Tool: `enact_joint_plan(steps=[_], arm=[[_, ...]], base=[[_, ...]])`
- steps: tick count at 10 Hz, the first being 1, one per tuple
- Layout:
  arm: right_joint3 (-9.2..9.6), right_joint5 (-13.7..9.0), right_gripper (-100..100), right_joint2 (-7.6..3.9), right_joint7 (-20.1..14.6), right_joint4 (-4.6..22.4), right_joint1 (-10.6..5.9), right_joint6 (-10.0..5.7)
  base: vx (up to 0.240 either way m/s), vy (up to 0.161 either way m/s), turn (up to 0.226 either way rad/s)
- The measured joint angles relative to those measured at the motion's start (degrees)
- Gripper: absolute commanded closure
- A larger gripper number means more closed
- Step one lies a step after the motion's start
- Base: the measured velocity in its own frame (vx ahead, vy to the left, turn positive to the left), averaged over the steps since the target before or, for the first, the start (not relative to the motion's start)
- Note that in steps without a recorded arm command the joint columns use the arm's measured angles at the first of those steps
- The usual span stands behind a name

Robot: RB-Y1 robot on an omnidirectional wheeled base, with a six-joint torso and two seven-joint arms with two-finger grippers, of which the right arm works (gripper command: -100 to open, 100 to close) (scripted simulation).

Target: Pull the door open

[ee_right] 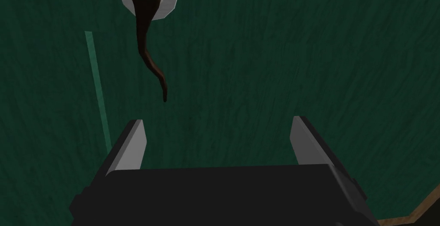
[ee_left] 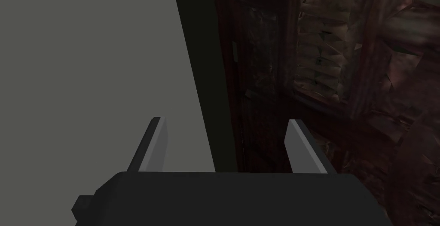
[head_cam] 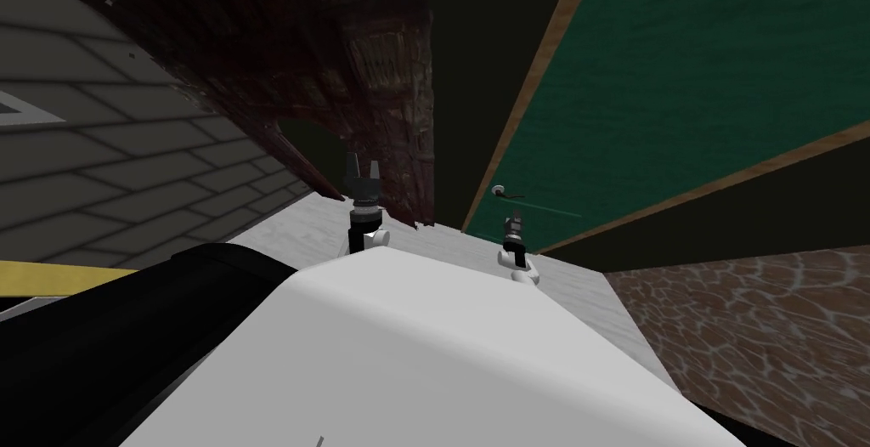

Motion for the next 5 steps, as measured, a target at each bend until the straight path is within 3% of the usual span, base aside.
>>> enact_joint_plan(steps=[5], arm=[[-0.91, -0.7, -100, -1.34, -0.6, 10.0, -4.15, -0.82]], base=[[0.064, -0.045, 0.108]])
